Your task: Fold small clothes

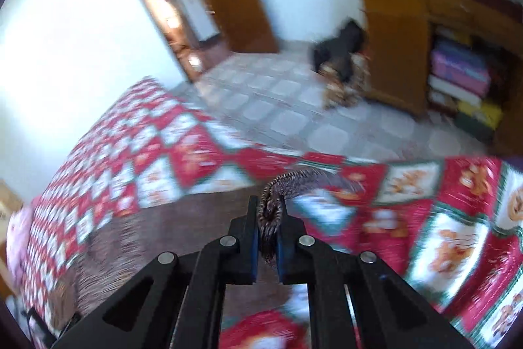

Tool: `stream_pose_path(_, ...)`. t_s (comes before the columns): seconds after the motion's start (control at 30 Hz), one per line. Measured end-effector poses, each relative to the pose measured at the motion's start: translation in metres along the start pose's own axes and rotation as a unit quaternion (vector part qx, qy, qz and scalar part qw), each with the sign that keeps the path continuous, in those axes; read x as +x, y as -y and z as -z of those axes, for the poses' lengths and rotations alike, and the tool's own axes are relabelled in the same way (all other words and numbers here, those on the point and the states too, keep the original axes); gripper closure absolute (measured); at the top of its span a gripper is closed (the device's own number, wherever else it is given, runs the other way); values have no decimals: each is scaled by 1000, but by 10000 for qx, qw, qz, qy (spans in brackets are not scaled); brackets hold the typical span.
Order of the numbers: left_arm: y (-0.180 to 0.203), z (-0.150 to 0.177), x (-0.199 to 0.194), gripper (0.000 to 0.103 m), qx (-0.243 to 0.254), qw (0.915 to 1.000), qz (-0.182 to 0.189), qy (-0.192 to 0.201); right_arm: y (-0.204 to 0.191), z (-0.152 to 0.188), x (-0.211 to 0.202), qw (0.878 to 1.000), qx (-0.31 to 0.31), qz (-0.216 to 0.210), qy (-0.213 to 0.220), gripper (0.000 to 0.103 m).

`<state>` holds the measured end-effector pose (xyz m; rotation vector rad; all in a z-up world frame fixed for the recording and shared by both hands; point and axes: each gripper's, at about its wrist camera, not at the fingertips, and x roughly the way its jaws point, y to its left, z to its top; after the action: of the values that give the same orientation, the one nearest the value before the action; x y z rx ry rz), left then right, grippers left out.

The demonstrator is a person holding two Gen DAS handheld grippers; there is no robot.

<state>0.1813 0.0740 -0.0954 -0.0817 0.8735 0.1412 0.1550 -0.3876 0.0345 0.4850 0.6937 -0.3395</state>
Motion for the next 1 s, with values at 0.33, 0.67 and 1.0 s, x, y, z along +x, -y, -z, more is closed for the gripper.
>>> stream_pose_path(0.33, -8, 1, -2, 0, -177, 9996, 201, 51, -180, 75, 29, 9835, -935, -1460, -509, 95)
stream_pose_path(0.67, -12, 1, -2, 0, -274, 9990, 343, 96, -235, 175, 96, 9609, -926, -2081, -1573, 96)
stream_pose_path(1.0, -13, 1, -2, 0, -321, 9986, 408, 105, -212, 166, 71, 9480, -800, -2679, -1520, 42)
